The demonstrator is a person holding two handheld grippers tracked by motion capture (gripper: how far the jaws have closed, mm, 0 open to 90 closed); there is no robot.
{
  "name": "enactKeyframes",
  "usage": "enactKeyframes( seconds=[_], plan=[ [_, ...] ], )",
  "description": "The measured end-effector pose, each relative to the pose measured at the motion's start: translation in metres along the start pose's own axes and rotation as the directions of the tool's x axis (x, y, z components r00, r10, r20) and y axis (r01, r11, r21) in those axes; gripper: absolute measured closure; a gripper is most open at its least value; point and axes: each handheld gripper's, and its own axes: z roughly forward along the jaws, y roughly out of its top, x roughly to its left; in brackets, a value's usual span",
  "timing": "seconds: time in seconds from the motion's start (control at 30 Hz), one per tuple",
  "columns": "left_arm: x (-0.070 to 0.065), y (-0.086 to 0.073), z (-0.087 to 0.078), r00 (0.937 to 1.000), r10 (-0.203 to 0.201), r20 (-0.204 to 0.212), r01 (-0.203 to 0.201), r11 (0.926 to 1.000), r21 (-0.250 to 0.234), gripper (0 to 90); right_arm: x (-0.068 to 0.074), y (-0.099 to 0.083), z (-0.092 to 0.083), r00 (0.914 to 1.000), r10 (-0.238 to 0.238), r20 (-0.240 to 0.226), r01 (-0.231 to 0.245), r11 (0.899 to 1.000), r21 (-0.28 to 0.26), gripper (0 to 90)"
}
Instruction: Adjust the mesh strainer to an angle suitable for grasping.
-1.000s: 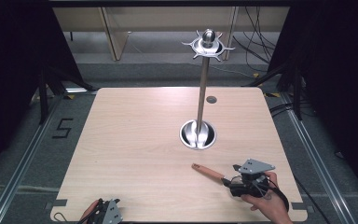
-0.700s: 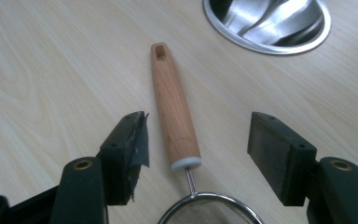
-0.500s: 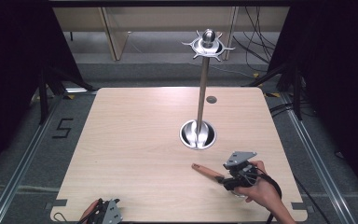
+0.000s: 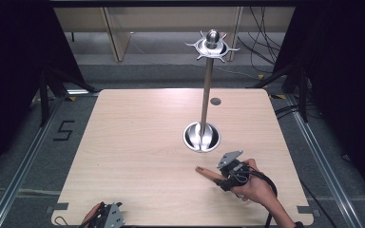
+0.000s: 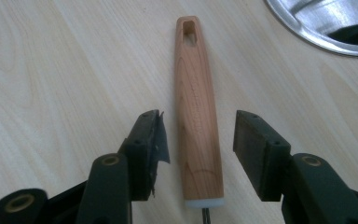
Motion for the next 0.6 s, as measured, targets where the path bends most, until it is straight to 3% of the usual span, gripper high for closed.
enactKeyframes(
  seconds=[0.27, 0.3, 0.33, 0.37, 0.6],
  plan=[
    [0.000, 0.000, 0.000, 1.0000, 0.000, 0.000, 0.000, 1.0000, 0.000, 16.8, 0.000, 0.006, 0.007, 0.9997, 0.005, -0.022, -0.004, 0.999, 0.040, 59.2],
    [0.000, 0.000, 0.000, 1.0000, 0.000, 0.000, 0.000, 1.0000, 0.000, 16.8, -0.003, 0.007, 0.009, 0.9978, -0.061, -0.027, 0.062, 0.997, 0.039, 59.7],
    [0.000, 0.000, 0.000, 1.0000, 0.000, 0.000, 0.000, 1.0000, 0.000, 16.8, -0.003, 0.007, 0.009, 0.9978, -0.061, -0.027, 0.062, 0.997, 0.039, 59.7],
    [0.000, 0.000, 0.000, 1.0000, 0.000, -0.001, 0.000, 1.0000, -0.001, 16.8, 0.001, 0.008, 0.010, 0.9996, -0.019, -0.023, 0.020, 0.997, 0.073, 61.0],
    [0.000, 0.000, 0.000, 1.0000, 0.001, -0.002, -0.001, 1.0000, 0.000, 16.8, -0.001, 0.010, 0.015, 0.9992, -0.028, -0.028, 0.031, 0.994, 0.106, 63.5]
  ],
)
